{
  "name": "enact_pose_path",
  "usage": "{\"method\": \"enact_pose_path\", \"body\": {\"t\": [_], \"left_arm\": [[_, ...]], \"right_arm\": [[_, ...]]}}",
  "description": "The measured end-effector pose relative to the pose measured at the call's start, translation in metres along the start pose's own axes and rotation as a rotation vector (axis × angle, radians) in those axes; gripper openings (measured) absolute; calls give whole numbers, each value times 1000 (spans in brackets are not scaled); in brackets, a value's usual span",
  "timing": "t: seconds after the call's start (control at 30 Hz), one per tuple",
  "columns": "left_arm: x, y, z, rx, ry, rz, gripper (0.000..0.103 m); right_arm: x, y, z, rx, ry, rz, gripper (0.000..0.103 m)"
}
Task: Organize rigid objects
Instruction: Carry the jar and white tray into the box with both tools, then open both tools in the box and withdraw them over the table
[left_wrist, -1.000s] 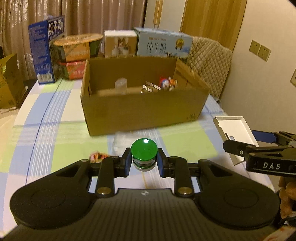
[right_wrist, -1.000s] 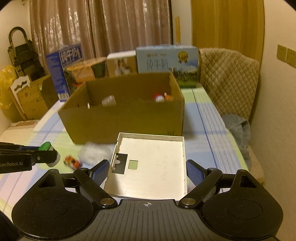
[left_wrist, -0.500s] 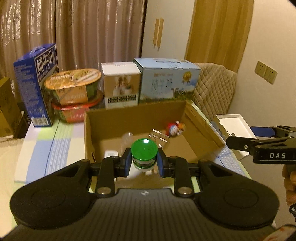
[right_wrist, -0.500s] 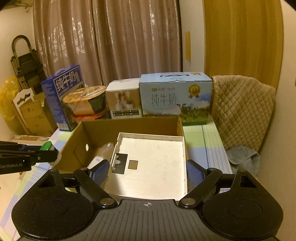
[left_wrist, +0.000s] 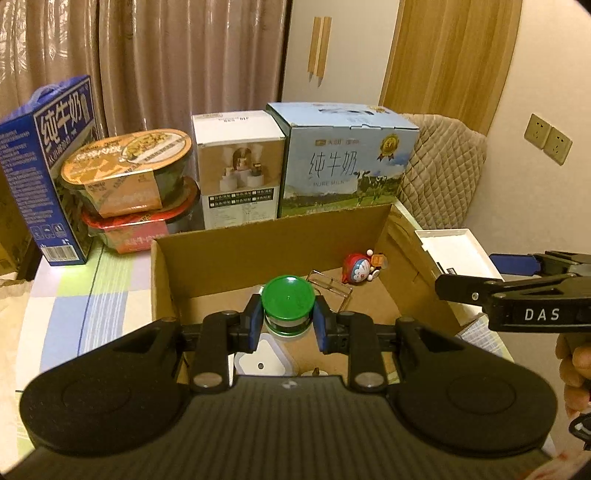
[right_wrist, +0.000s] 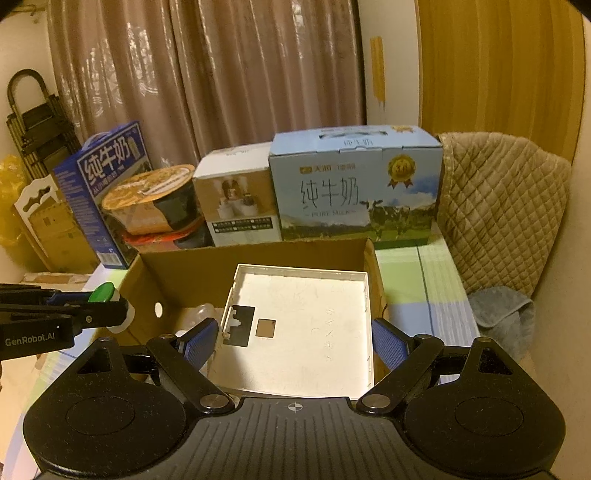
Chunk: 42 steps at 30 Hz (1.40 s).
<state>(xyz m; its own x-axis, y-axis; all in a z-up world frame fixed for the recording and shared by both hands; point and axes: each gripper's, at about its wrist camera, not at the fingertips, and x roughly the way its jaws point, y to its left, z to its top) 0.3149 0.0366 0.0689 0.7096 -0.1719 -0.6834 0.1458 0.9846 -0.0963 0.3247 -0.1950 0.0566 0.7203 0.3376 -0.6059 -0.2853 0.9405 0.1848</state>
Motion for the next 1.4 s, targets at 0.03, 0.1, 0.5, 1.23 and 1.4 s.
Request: {"method": "enact_pose_path", "body": {"t": [0.03, 0.1, 0.5, 1.23, 1.4], "left_arm": [[3, 0, 0, -1, 4, -2, 24], [8, 0, 0, -3, 9, -4, 24], [34, -7, 5, -46, -12, -6, 42], [14, -6, -2, -16, -15, -5, 47], [15, -3, -5, -18, -9, 2, 47]], "right_arm": [[3, -2, 0, 6, 3, 0, 86], [7, -5, -1, 15, 11, -2, 86], [21, -19, -7, 37, 28, -14, 86], [19, -17, -7, 39, 25, -13, 86], [22, -15, -8, 40, 32, -11, 86]]}}
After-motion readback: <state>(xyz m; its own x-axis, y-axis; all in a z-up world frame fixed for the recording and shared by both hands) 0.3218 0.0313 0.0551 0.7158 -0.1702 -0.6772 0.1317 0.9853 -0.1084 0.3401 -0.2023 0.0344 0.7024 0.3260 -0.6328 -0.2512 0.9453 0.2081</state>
